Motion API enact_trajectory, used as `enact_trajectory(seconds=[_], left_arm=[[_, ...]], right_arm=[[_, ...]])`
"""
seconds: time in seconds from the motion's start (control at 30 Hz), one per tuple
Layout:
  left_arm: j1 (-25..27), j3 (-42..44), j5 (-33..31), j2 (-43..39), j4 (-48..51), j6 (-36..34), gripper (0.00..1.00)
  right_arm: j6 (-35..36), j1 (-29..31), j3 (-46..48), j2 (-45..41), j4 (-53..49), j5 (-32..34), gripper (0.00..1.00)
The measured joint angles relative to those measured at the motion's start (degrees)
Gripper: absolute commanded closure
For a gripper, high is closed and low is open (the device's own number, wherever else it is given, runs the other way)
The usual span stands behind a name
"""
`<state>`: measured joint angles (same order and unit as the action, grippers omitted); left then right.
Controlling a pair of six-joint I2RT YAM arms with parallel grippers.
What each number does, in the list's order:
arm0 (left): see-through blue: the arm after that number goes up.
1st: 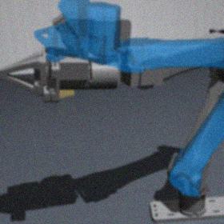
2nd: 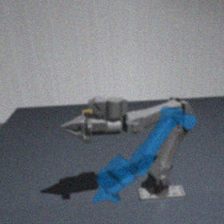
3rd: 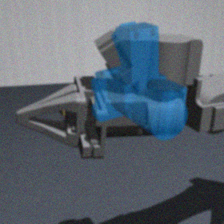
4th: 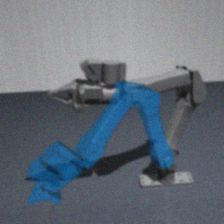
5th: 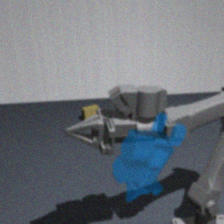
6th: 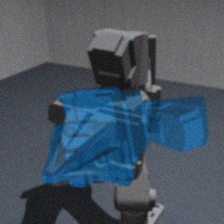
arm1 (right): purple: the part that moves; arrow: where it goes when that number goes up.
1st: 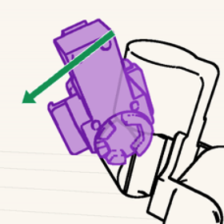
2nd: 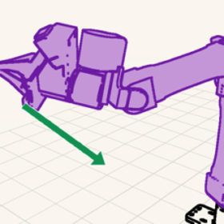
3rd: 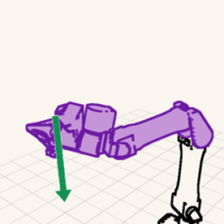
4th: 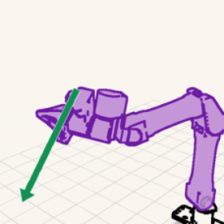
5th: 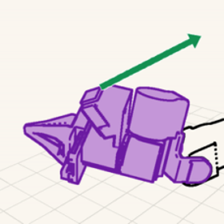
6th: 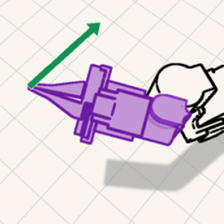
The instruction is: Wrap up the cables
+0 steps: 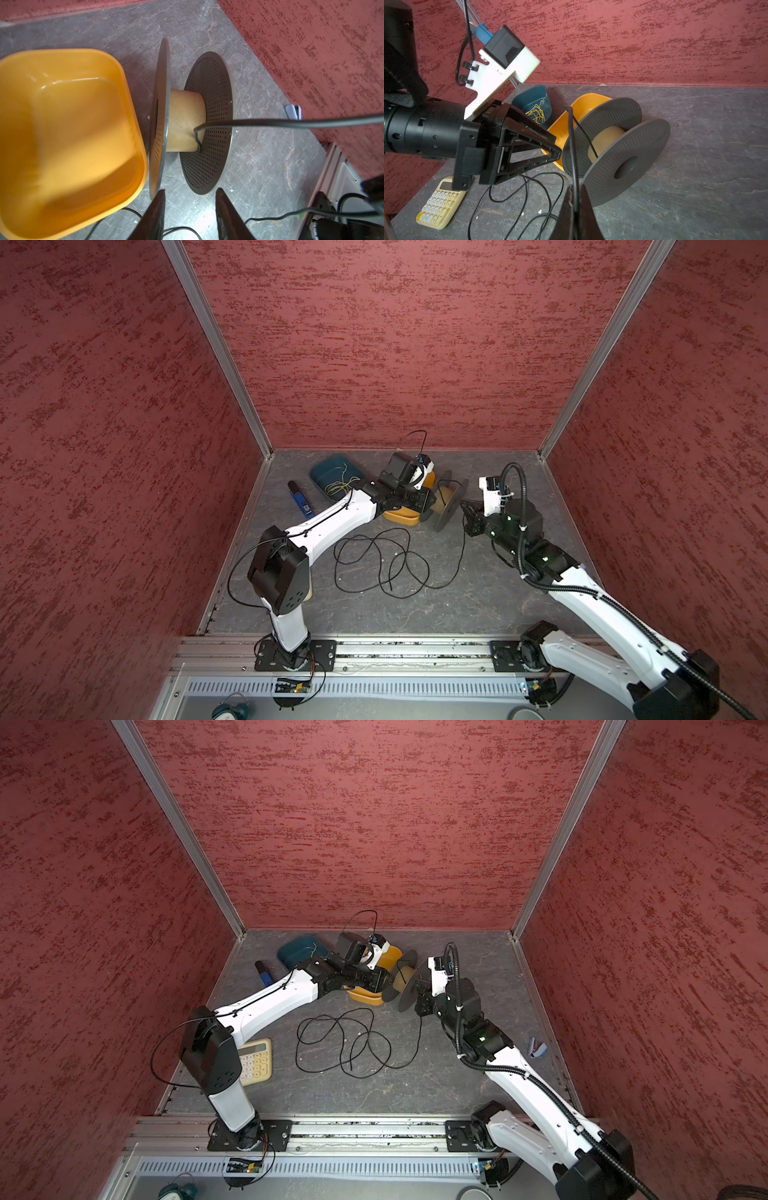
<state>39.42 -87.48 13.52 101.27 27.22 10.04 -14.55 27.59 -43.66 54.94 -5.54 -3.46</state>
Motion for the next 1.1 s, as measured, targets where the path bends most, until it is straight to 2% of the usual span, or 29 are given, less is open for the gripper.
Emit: enact_trajectory(seconds=[0.07, 0.27, 0.37, 0.5, 1.1], left_arm=[[-0.1, 0.3, 0.1, 0.0, -0.3, 0.0, 0.55], [-0.9, 2.3, 0.3, -0.2, -2.8, -1.4, 0.42], [-1.3, 5.2, 0.4, -0.4, -5.5, -3.1, 0.41], [-1.5, 7.9, 0.4, -0.4, -8.5, -4.7, 0.41], [-1.5, 7.7, 1.6, 2.8, -20.8, -6.9, 0.51]], right_arm=[[0.0, -1.0, 0.0, -0.1, 0.1, -1.3, 1.00], [-0.6, -3.3, 0.8, 0.4, 1.1, -6.4, 1.00], [-1.1, -4.7, 1.0, 1.8, 1.3, -8.5, 1.00], [-1.5, -5.7, 1.8, 3.4, 1.4, -10.8, 1.00], [-1.7, -8.4, 1.9, 7.6, 3.1, -14.3, 1.00]])
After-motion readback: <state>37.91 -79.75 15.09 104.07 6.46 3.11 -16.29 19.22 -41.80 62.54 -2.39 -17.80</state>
